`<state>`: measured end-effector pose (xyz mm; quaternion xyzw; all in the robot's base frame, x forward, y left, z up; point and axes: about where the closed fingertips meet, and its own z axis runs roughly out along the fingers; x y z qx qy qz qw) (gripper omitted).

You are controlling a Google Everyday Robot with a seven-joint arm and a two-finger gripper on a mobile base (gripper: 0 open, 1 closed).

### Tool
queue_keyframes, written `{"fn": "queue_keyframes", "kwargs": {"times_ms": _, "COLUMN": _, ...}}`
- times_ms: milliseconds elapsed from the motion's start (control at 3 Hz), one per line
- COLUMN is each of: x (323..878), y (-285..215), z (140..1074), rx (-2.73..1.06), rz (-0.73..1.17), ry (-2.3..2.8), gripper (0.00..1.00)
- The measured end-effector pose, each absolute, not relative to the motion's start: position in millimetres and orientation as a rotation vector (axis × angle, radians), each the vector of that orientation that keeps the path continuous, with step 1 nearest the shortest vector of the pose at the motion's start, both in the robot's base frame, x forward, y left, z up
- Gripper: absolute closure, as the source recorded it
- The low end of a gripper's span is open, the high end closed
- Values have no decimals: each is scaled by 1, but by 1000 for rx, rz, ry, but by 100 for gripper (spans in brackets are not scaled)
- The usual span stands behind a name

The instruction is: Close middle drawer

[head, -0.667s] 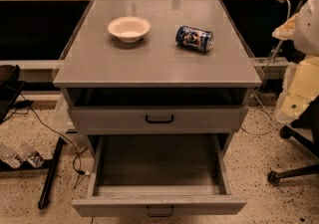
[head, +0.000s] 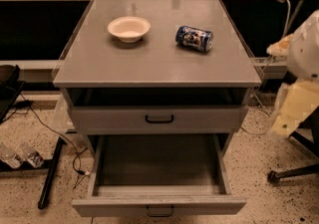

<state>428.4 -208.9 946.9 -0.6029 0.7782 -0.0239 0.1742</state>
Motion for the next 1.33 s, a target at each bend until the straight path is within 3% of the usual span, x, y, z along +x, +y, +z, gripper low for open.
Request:
{"fn": "queue_keyframes", "kwargs": {"times_ms": 333, "x": 402, "y": -199, "z": 895, "rx": -1707, "rz": 46, "ry": 2171, "gripper": 0}}
{"fn": "queue_keyframes", "kwargs": {"times_ms": 1000, "x": 357, "y": -177, "z": 780, "rx": -1734, "rz": 216, "ry": 2048, "gripper": 43}}
{"fn": "queue_keyframes", "kwargs": {"times_ms": 1333, "x": 352, "y": -183, "z": 761, "rx": -1717, "rz": 206, "ry": 2039, "gripper": 66}}
